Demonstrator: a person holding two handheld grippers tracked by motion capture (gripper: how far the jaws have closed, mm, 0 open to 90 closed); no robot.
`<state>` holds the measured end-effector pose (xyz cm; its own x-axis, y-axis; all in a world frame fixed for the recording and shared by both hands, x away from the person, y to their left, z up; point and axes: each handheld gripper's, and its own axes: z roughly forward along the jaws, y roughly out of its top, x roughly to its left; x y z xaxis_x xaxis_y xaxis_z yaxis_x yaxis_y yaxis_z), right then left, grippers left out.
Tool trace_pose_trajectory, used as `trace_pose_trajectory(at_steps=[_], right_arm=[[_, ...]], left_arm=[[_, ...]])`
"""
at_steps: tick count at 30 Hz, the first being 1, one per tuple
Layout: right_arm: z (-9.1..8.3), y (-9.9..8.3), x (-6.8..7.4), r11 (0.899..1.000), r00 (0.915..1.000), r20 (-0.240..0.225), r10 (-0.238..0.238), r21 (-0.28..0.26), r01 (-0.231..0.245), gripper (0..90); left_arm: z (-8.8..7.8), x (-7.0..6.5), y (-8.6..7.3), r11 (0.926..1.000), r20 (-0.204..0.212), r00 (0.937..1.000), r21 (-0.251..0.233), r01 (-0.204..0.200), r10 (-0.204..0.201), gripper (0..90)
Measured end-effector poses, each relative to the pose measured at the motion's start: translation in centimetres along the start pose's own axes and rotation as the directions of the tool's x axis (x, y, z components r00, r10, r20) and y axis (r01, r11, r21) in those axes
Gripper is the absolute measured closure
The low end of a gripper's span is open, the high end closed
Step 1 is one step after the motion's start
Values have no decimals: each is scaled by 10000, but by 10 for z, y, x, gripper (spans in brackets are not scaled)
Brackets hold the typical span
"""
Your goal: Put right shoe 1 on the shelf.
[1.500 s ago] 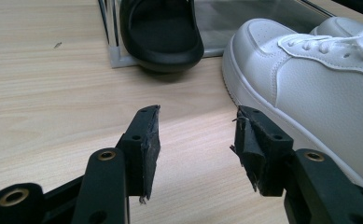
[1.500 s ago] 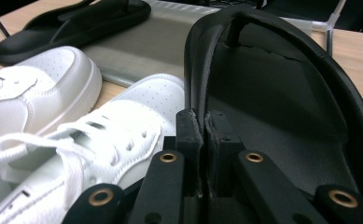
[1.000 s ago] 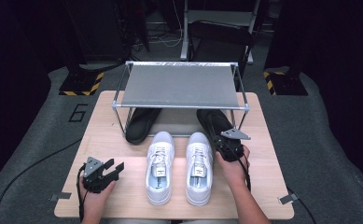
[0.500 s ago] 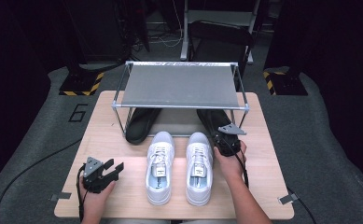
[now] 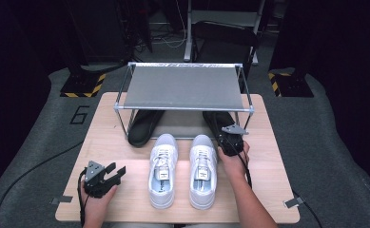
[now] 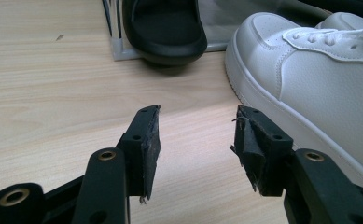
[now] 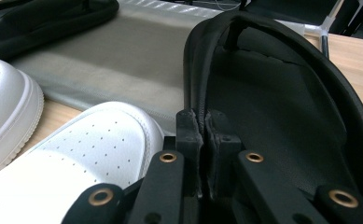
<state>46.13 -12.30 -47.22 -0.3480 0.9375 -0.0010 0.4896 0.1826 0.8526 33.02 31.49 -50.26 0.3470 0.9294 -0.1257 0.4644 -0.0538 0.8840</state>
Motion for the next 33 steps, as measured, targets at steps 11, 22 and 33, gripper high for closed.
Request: trace_pose_trajectory(at_steps=[11, 22, 33], right_arm=[[18, 12, 3, 9990, 9989, 150, -443, -24, 443, 844], [32, 20, 2, 9982, 9978, 268, -606, -30, 607, 845], [52, 23, -1, 9988, 9978, 457, -477, -52, 480, 845]], left_arm=[[1, 1, -1, 10000, 34, 10000, 48, -46, 46, 503], [1, 1, -2, 9999, 39, 10000, 106, 13, -14, 503], [-6, 1, -5, 9997, -19, 9999, 197, -165, 166, 505]])
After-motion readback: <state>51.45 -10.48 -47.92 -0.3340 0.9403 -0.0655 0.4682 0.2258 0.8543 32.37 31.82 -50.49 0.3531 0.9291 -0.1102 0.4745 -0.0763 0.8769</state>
